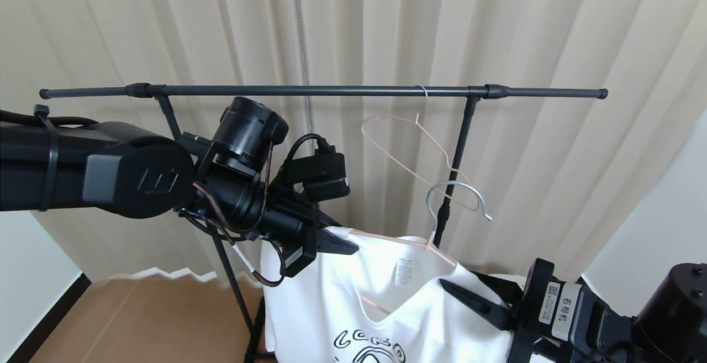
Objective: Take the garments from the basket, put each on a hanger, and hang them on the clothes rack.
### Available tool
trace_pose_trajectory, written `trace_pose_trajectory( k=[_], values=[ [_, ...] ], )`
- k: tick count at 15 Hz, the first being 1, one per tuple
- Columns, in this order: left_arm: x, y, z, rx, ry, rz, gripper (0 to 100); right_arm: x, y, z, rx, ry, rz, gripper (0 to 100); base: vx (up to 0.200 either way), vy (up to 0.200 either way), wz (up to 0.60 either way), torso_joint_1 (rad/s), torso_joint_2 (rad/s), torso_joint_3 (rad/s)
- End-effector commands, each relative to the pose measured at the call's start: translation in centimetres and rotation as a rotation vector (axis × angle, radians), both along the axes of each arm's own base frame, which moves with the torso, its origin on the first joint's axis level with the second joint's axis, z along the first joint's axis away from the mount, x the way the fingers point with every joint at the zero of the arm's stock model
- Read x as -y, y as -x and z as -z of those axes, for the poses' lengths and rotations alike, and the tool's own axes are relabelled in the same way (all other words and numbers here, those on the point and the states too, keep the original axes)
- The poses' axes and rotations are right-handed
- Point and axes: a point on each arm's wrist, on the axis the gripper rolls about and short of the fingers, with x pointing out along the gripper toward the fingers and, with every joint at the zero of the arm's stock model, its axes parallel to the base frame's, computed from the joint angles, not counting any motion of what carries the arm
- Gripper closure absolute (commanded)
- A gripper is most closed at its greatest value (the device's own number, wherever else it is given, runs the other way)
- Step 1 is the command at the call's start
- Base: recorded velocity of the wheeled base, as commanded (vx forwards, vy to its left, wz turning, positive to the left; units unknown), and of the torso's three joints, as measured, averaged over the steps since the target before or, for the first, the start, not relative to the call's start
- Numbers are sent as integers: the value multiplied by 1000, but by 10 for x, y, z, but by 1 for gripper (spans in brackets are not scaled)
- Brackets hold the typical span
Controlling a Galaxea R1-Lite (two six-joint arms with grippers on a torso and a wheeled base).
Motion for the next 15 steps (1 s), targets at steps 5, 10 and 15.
trace_pose_trajectory(
  k=[5, 10, 15],
  values=[
    [-4, 2, -7, 19, 11, -7, 100, 2, -5, 1, -11, 11, 44, 0, 0, 0, 0, 0, 0, 0],
    [-15, -1, -15, 45, 33, -49, 100, 15, -15, -6, 12, -11, 113, 0, 0, 0, 0, 0, 0, 0],
    [-39, 3, -34, 79, 64, -126, 100, 23, -25, -15, -9, -87, 169, 0, 0, 0, 0, 0, 0, 0]
  ],
)
